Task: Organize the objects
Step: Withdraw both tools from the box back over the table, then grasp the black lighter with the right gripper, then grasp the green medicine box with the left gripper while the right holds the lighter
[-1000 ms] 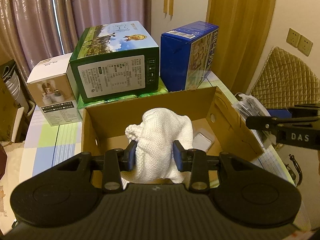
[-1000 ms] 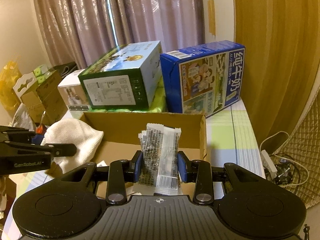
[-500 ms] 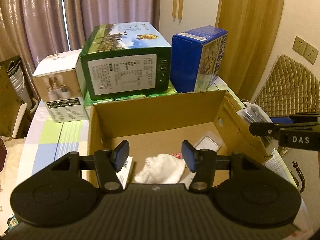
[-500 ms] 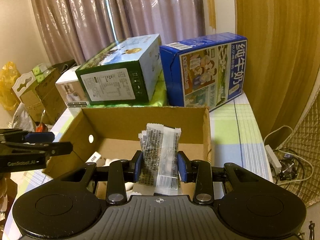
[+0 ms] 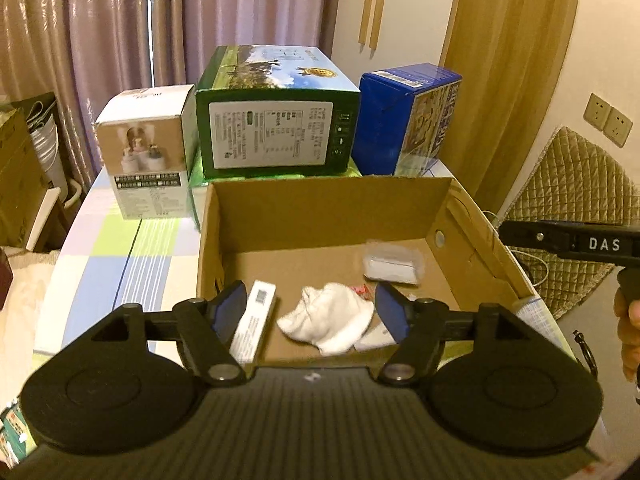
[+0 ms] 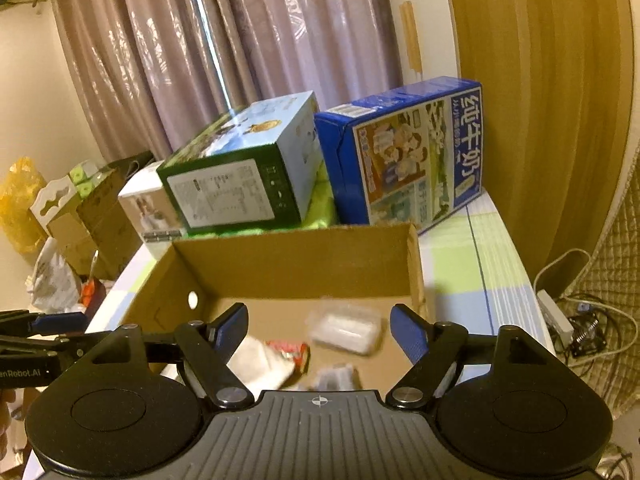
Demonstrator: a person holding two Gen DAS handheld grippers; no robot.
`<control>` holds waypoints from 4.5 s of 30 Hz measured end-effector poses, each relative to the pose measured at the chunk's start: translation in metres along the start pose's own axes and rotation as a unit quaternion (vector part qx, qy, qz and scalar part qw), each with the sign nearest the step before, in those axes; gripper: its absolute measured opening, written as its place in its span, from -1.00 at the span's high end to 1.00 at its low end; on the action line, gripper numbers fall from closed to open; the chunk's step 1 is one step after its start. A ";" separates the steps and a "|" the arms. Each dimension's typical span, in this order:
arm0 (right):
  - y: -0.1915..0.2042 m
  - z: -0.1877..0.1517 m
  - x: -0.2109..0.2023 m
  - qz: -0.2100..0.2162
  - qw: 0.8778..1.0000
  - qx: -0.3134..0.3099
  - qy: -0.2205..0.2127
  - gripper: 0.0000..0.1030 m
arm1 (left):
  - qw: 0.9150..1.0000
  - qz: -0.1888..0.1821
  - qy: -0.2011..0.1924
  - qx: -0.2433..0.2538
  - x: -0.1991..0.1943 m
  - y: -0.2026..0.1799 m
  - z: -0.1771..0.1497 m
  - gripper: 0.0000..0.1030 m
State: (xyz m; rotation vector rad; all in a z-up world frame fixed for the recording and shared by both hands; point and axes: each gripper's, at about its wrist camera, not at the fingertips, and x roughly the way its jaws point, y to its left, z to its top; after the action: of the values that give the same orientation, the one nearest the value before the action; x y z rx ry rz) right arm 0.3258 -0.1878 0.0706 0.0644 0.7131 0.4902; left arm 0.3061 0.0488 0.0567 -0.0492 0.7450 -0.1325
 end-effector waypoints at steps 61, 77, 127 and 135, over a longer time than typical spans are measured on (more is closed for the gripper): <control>0.032 -0.211 -0.143 -0.029 0.995 -0.010 0.091 -0.84 | 0.999 0.019 0.036 -0.014 -0.130 -0.027 -0.193 -0.97; 0.031 -0.214 -0.102 -0.020 0.993 -0.052 0.106 -0.79 | 0.998 0.020 0.052 -0.011 -0.093 -0.019 -0.195 -0.97; 0.027 -0.207 0.019 0.032 0.983 -0.110 0.144 0.63 | 0.975 -0.035 0.054 0.214 0.068 -0.014 -0.145 -0.54; 0.018 -0.212 0.008 -0.004 0.987 -0.068 0.143 0.64 | 0.971 -0.016 0.094 0.221 0.060 -0.028 -0.152 0.34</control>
State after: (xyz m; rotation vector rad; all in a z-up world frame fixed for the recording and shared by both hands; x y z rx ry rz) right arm 0.1871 -0.1908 -0.0912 -0.1402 0.9582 0.5459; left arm 0.2432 0.0131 -0.0925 0.3811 0.8901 -0.3358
